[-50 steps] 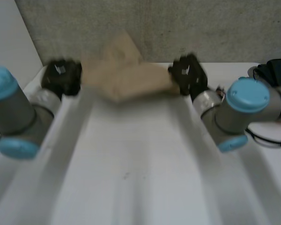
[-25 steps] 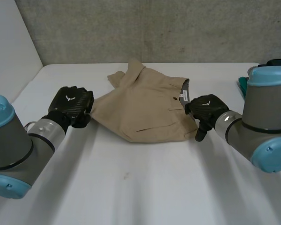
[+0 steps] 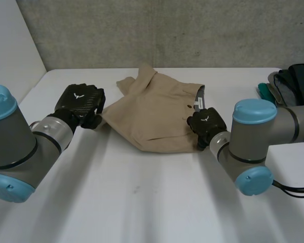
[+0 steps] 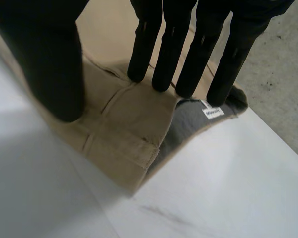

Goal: Fold the laundry.

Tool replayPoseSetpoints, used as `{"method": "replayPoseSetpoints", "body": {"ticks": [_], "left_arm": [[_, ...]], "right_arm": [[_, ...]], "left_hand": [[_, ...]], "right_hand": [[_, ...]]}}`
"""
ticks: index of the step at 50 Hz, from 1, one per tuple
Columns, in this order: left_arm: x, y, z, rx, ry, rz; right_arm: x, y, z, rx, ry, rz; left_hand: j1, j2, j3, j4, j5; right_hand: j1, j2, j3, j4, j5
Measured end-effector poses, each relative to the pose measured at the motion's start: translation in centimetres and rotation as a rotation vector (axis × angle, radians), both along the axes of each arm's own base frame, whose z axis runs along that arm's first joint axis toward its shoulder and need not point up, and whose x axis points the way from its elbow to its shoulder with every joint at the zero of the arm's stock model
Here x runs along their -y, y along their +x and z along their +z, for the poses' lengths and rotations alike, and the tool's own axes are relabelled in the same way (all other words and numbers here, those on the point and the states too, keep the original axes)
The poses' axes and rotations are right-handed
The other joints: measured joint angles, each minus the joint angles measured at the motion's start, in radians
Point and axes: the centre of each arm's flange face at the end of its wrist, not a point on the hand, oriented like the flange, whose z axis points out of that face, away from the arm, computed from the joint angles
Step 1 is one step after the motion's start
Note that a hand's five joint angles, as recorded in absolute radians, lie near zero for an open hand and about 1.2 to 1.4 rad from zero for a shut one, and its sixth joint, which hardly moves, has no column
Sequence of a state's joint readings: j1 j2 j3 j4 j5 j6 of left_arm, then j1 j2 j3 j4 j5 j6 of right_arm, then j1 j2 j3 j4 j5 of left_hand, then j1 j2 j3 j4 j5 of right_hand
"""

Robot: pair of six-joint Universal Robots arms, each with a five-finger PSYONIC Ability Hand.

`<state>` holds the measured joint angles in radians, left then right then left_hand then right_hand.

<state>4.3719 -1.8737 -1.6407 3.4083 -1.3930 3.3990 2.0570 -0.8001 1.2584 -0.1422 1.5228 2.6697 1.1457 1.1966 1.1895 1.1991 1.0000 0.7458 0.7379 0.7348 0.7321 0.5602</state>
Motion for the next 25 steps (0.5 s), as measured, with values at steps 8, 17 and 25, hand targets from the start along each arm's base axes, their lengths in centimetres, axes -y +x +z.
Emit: {"method": "replayPoseSetpoints", "body": {"ticks": [8, 17, 25], "left_arm": [[-0.4, 0.6, -0.8, -0.002, 0.056, 0.022], [-2.3, 1.6, -1.7, 0.035, 0.151, 0.018], [-6.5, 2.7, -2.2, 0.17, 0.304, -0.047]], "right_arm": [[0.7, -0.5, -0.5, -0.053, -0.02, -0.008], [-0.4, -2.1, 2.1, -0.075, 0.007, 0.018], [-4.9, -4.8, 4.6, -0.232, 0.12, 0.051]], "left_hand": [[0.0, 0.0, 0.0, 0.0, 0.0], [0.0, 0.0, 0.0, 0.0, 0.0], [0.0, 0.0, 0.0, 0.0, 0.0]], "right_hand": [[0.334, 0.432, 0.448, 0.46, 0.416], [0.334, 0.432, 0.449, 0.462, 0.416], [0.334, 0.432, 0.449, 0.463, 0.428]]}}
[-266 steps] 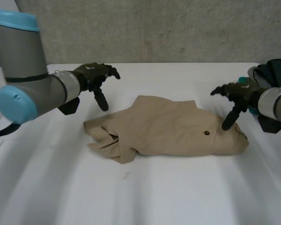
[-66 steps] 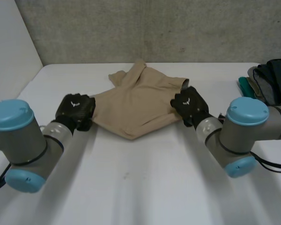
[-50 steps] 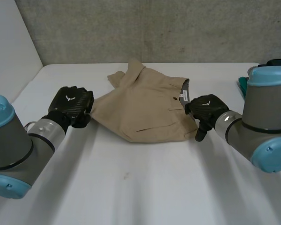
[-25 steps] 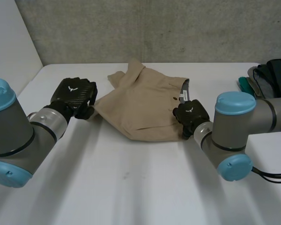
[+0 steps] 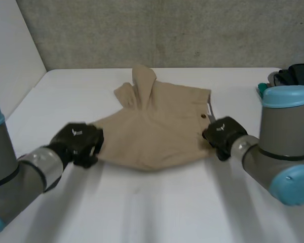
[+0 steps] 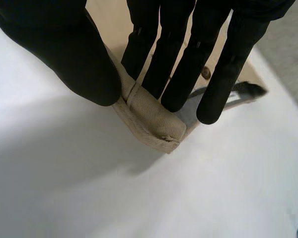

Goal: Fold the laundry.

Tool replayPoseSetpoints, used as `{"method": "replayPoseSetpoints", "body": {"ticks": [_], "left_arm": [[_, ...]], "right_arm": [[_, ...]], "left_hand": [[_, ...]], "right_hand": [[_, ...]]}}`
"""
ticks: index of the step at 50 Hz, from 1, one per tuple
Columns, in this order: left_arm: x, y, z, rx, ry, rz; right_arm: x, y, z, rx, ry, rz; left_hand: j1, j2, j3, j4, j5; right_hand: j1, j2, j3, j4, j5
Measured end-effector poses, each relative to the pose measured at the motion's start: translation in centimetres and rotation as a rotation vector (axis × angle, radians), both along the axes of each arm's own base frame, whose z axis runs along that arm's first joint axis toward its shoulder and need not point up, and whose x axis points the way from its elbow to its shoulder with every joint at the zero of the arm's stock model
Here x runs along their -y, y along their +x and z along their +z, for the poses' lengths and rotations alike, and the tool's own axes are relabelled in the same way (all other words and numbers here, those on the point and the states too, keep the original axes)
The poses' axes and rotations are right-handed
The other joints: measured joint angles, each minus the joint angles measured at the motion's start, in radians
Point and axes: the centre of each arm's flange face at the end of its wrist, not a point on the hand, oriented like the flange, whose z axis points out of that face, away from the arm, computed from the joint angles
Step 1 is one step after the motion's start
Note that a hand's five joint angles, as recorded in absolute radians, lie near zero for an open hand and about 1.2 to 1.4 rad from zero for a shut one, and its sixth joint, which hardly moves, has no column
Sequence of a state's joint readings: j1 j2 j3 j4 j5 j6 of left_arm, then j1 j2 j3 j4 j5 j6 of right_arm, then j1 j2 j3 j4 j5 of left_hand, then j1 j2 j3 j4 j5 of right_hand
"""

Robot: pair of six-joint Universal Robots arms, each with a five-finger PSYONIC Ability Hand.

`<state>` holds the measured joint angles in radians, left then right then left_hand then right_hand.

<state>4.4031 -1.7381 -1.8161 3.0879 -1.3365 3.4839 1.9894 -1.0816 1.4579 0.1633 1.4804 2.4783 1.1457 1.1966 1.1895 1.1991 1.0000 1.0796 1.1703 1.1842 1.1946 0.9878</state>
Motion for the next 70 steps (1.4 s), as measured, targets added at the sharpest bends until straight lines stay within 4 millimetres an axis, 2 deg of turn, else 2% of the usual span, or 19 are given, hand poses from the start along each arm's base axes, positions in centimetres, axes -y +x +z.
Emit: {"method": "replayPoseSetpoints", "body": {"ticks": [5, 12, 18, 23, 24, 25, 26, 27, 29, 31, 32, 37, 38, 39, 40, 47, 54, 59, 70], "left_arm": [[-4.5, 1.1, -0.4, 0.157, 0.158, -0.081], [-8.2, 1.7, -0.9, 0.305, 0.255, -0.186], [-8.7, 1.2, -1.0, 0.357, 0.231, -0.216], [-7.6, 0.5, -0.5, 0.352, 0.162, -0.2], [-7.3, 0.4, -0.3, 0.346, 0.147, -0.197], [-6.5, 0.1, 0.1, 0.328, 0.108, -0.19], [-6.1, -0.1, 0.3, 0.319, 0.09, -0.187], [-5.4, -0.4, 0.6, 0.302, 0.056, -0.181], [-3.2, -1.0, 1.4, 0.255, -0.026, -0.166], [-1.2, -1.5, 2.0, 0.213, -0.092, -0.156], [0.8, -2.0, 2.4, 0.176, -0.145, -0.147], [7.5, -3.3, 2.6, 0.059, -0.239, -0.146], [8.6, -3.5, 2.4, 0.039, -0.243, -0.151], [8.6, -3.5, 2.4, 0.039, -0.243, -0.151], [11.1, -4.0, 1.8, 0.0, -0.242, -0.165], [16.9, -5.4, -1.6, -0.071, -0.206, -0.24], [19.6, -6.3, -5.4, -0.072, -0.194, -0.299], [20.2, -6.6, -7.3, -0.06, -0.191, -0.312], [20.1, -8.0, -8.6, -0.066, -0.232, -0.339]], "right_arm": [[-4.4, -2.5, 1.2, -0.147, 0.094, 0.068], [-7.7, -4.1, 0.9, -0.256, 0.152, 0.182], [-7.5, -4.4, -0.1, -0.259, 0.179, 0.182], [-6.2, -4.4, -0.5, -0.211, 0.181, 0.132], [-6.1, -4.3, -0.5, -0.202, 0.179, 0.126], [-5.8, -4.3, -0.5, -0.183, 0.174, 0.114], [-5.6, -4.2, -0.5, -0.173, 0.17, 0.11], [-5.5, -4.2, -0.5, -0.16, 0.165, 0.104], [-5.2, -4.0, -0.5, -0.133, 0.151, 0.098], [-5.1, -3.8, -0.5, -0.118, 0.142, 0.097], [-5.0, -3.7, -0.5, -0.105, 0.133, 0.098], [-5.1, -3.2, -0.7, -0.083, 0.117, 0.106], [-5.1, -3.1, -0.8, -0.08, 0.114, 0.108], [-5.1, -3.1, -0.8, -0.08, 0.114, 0.108], [-5.1, -2.9, -1.0, -0.075, 0.111, 0.11], [-5.1, -2.5, -1.8, -0.073, 0.108, 0.117], [-5.1, -2.2, -2.4, -0.071, 0.111, 0.11], [-5.0, -2.2, -2.7, -0.072, 0.109, 0.101], [-4.9, -2.2, -2.5, -0.072, 0.1, 0.094]], "left_hand": [[0.0, 0.0, 0.0, 0.0, 0.0], [0.0, 0.0, 0.0, 0.0, 0.0], [0.0, 0.0, 0.0, 0.0, 0.0], [-0.022, -0.073, -0.068, -0.066, -0.018], [-0.022, -0.073, -0.068, -0.066, -0.018], [-0.345, -0.371, -0.362, -0.356, -0.302], [-0.345, -0.371, -0.362, -0.356, -0.302], [-0.668, -0.622, -0.61, -0.631, -0.576], [-0.884, -0.852, -0.841, -0.865, -0.824], [-0.894, -0.892, -0.884, -0.906, -0.877], [-0.883, -0.892, -0.885, -0.904, -0.879], [-0.782, -0.839, -0.83, -0.839, -0.817], [-0.763, -0.822, -0.812, -0.819, -0.795], [-0.763, -0.822, -0.812, -0.819, -0.795], [-0.756, -0.807, -0.797, -0.805, -0.779], [-0.749, -0.789, -0.779, -0.787, -0.76], [-0.671, -0.718, -0.708, -0.712, -0.687], [-0.619, -0.673, -0.663, -0.668, -0.643], [-0.506, -0.56, -0.552, -0.556, -0.541]], "right_hand": [[0.0, 0.0, 0.0, 0.0, 0.004], [0.0, 0.0, 0.0, 0.001, 0.006], [0.0, 0.0, 0.0, 0.001, 0.006], [0.0, 0.0, 0.0, 0.001, 0.006], [0.0, 0.0, 0.0, 0.001, 0.006], [0.0, 0.0, 0.0, 0.001, 0.009], [0.0, 0.0, 0.0, 0.001, 0.01], [0.0, 0.0, 0.0, 0.001, 0.011], [0.0, 0.0, 0.0, 0.001, 0.011], [0.0, 0.0, 0.0, 0.001, 0.012], [0.0, 0.0, 0.0, 0.001, 0.014], [0.0, 0.0, 0.0, 0.001, 0.014], [0.0, 0.0, 0.0, 0.001, 0.014], [0.0, 0.0, 0.0, 0.001, 0.014], [0.013, 0.0, 0.0, 0.001, 0.014], [0.013, 0.0, 0.0, 0.001, 0.014], [0.013, 0.0, 0.0, 0.001, 0.014], [0.013, 0.0, 0.0, 0.001, 0.014], [0.013, 0.0, 0.0, 0.002, 0.014]]}}
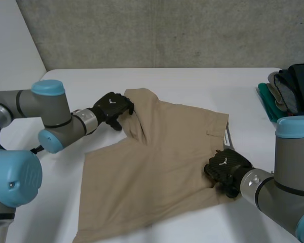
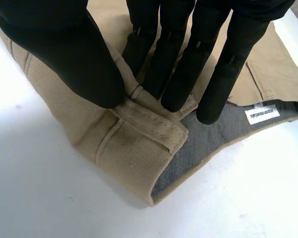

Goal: Fold the laundry.

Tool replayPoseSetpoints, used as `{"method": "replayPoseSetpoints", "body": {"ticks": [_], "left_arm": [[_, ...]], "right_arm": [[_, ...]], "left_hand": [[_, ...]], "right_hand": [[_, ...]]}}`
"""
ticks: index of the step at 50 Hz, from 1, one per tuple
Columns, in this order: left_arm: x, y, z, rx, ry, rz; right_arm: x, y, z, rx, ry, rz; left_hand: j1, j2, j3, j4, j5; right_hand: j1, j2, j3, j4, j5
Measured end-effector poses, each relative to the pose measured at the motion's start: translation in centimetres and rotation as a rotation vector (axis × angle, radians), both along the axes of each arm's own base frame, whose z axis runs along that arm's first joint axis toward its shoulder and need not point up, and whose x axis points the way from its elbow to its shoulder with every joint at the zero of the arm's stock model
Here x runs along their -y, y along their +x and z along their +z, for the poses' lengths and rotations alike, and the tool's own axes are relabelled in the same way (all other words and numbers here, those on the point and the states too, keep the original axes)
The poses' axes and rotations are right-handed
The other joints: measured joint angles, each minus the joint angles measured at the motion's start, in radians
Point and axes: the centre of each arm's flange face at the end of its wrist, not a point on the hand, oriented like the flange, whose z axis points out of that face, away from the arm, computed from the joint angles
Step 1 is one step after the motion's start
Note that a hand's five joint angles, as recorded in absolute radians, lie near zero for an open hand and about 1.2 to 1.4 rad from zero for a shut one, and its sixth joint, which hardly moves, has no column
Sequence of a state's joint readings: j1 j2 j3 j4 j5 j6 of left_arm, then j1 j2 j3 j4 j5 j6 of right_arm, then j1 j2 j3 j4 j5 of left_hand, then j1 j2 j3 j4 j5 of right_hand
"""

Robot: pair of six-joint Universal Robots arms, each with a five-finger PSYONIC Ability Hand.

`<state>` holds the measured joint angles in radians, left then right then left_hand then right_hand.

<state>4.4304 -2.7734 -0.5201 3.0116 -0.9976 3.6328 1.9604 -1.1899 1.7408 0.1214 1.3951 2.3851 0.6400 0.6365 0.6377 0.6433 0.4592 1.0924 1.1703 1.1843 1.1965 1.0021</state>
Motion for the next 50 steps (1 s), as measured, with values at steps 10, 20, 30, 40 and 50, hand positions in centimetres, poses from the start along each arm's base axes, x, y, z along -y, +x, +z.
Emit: {"method": "replayPoseSetpoints", "body": {"ticks": [10, 20, 30, 40, 50], "left_arm": [[-0.8, -2.0, -0.4, 0.005, -0.032, -0.03], [-0.8, -2.2, -0.1, 0.131, -0.163, 0.067], [-2.3, 0.9, 1.9, 0.335, -0.22, 0.169], [-4.0, 4.1, 2.3, 0.565, -0.168, 0.329], [-4.4, 4.5, 3.3, 0.601, -0.145, 0.397]], "right_arm": [[0.0, -0.1, 0.2, -0.001, -0.001, -0.001], [-0.1, -0.2, 0.3, 0.001, -0.006, -0.003], [-0.2, 0.1, 0.8, 0.034, -0.024, -0.007], [-0.6, 0.9, 0.8, 0.069, -0.019, -0.005], [-0.9, 1.4, 0.1, 0.059, -0.019, -0.001]], "left_hand": [[0.172, 0.168, 0.157, 0.151, 0.156], [0.511, 0.557, 0.549, 0.551, 0.518], [0.511, 0.557, 0.549, 0.552, 0.518], [0.511, 0.558, 0.549, 0.552, 0.518], [-0.03, 0.052, 0.053, 0.042, 0.056]], "right_hand": [[0.0, 0.0, 0.0, 0.0, 0.0], [0.0, 0.0, 0.0, 0.0, 0.0], [0.0, 0.0, 0.0, 0.0, 0.0], [0.0, 0.006, 0.0, 0.0, 0.0], [0.0, 0.006, 0.0, 0.0, 0.0]]}}
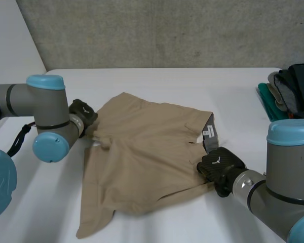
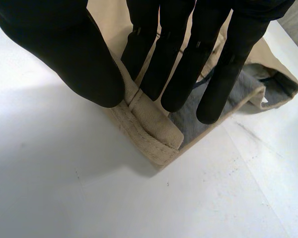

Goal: Fold the laundry.

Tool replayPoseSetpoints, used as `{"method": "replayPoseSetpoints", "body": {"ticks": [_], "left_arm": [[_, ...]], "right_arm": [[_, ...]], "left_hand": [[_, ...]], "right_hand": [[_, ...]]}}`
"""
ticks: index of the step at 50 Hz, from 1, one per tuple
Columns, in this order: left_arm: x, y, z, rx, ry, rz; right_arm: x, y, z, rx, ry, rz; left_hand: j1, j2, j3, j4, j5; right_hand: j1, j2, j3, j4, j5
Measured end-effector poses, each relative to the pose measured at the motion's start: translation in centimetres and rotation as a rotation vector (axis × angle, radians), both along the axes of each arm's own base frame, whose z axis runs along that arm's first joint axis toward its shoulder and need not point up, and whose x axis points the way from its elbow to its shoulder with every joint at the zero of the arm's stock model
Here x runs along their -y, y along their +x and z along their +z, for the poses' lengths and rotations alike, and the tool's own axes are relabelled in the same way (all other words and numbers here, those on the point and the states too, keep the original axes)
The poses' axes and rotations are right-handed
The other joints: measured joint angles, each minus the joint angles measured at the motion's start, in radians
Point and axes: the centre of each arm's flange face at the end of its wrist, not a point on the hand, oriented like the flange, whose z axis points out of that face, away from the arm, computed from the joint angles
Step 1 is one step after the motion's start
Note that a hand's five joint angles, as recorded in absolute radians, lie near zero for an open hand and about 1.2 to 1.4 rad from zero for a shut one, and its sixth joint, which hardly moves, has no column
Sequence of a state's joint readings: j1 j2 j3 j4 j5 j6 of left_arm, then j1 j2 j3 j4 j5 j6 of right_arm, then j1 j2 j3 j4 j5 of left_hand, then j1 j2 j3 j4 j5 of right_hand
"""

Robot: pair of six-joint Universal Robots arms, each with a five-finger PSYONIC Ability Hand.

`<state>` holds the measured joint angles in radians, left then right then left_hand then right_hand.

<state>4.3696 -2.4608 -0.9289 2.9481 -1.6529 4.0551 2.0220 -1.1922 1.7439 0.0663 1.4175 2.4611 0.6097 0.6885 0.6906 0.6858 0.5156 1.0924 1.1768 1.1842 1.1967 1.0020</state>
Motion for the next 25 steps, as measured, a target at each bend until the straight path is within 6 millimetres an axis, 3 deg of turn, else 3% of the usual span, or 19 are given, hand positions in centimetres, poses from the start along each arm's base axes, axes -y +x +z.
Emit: {"method": "replayPoseSetpoints", "body": {"ticks": [2, 4, 8, 13, 16, 19, 21, 25], "left_arm": [[-0.2, -0.3, 0.4, -0.022, -0.005, -0.018], [-0.5, -0.6, 1.0, -0.051, -0.017, -0.037], [-1.1, -0.6, 2.5, -0.101, -0.04, -0.05], [-3.4, 0.4, 5.5, -0.2, -0.034, -0.005], [-5.8, 1.4, 6.7, -0.274, 0.026, 0.036], [-9.5, 2.6, 7.4, -0.374, 0.148, 0.09], [-11.3, 3.1, 7.5, -0.417, 0.211, 0.114], [-16.7, 4.6, 6.5, -0.537, 0.442, 0.197]], "right_arm": [[0.1, 0.1, -0.1, 0.001, -0.003, 0.0], [0.2, 0.1, -0.2, 0.005, -0.009, -0.002], [0.6, 0.3, -0.2, 0.02, -0.023, -0.008], [1.5, 0.6, 0.0, 0.067, -0.045, -0.035], [2.1, 0.8, 0.2, 0.103, -0.051, -0.058], [2.7, 1.1, 0.6, 0.155, -0.051, -0.087], [2.9, 1.2, 0.8, 0.176, -0.05, -0.098], [3.5, 1.7, 1.4, 0.24, -0.05, -0.133]], "left_hand": [[-0.306, -0.286, -0.283, -0.291, -0.286], [-0.418, -0.441, -0.434, -0.441, -0.429], [-0.423, -0.481, -0.484, -0.488, -0.468], [-0.42, -0.481, -0.483, -0.487, -0.468], [-0.398, -0.46, -0.462, -0.46, -0.458], [-0.232, -0.331, -0.334, -0.324, -0.331], [-0.193, -0.288, -0.29, -0.283, -0.288], [-0.19, -0.274, -0.274, -0.265, -0.269]], "right_hand": [[0.0, 0.0, 0.0, 0.0, 0.0], [0.0, 0.0, 0.0, 0.0, 0.0], [0.0, 0.0, 0.0, 0.0, 0.0], [0.0, 0.0, 0.0, 0.0, 0.0], [0.0, 0.0, 0.0, 0.0, 0.0], [0.0, 0.0, 0.0, 0.0, 0.0], [0.004, 0.0, 0.0, 0.0, 0.0], [0.011, 0.0, 0.0, 0.0, 0.0]]}}
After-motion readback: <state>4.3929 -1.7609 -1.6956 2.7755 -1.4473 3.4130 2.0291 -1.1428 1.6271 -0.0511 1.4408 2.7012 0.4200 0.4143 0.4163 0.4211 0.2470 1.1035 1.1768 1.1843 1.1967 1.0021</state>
